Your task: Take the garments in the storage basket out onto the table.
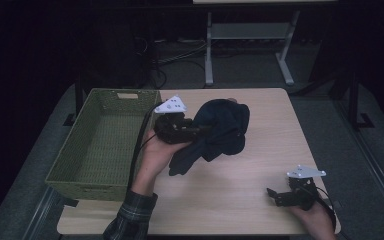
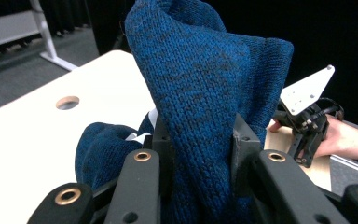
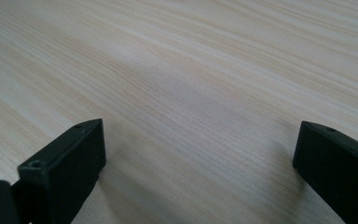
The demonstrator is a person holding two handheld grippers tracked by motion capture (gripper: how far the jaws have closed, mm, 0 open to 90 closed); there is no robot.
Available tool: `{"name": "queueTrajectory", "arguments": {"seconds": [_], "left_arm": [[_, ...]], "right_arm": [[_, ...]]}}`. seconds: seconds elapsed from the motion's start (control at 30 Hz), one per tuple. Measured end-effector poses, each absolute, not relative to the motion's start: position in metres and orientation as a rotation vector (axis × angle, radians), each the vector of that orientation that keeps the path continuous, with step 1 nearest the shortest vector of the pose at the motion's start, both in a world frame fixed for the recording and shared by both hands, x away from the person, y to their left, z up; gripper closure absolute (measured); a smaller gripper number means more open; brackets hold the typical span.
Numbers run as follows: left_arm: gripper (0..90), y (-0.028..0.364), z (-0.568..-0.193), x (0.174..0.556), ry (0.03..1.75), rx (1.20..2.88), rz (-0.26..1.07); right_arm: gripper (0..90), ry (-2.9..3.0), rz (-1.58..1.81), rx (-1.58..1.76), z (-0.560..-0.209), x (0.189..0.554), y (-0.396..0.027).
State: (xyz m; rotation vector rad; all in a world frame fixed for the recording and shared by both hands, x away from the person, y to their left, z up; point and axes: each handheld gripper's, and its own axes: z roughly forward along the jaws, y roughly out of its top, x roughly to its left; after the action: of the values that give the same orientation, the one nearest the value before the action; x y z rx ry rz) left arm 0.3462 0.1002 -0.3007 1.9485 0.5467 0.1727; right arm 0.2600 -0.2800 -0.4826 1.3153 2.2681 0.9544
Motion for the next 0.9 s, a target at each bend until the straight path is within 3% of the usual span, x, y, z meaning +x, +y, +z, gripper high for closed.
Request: {"name": "queueTrajectory", "arguments": {"seconds": [0.5, 0.9], "left_arm": [[69.7, 0.069, -0.353, 0.345, 0.562, 1.961, -0.008], [69.0, 0.066, -0.390, 0.359, 0.605, 1.993, -0.067]], "right_arm": [[2.0, 2.269, 0.956, 1.313, -0.483, 0.260, -0.280], [2.0, 2.268, 0.952, 1.311, -0.483, 0.260, -0.280]]}}
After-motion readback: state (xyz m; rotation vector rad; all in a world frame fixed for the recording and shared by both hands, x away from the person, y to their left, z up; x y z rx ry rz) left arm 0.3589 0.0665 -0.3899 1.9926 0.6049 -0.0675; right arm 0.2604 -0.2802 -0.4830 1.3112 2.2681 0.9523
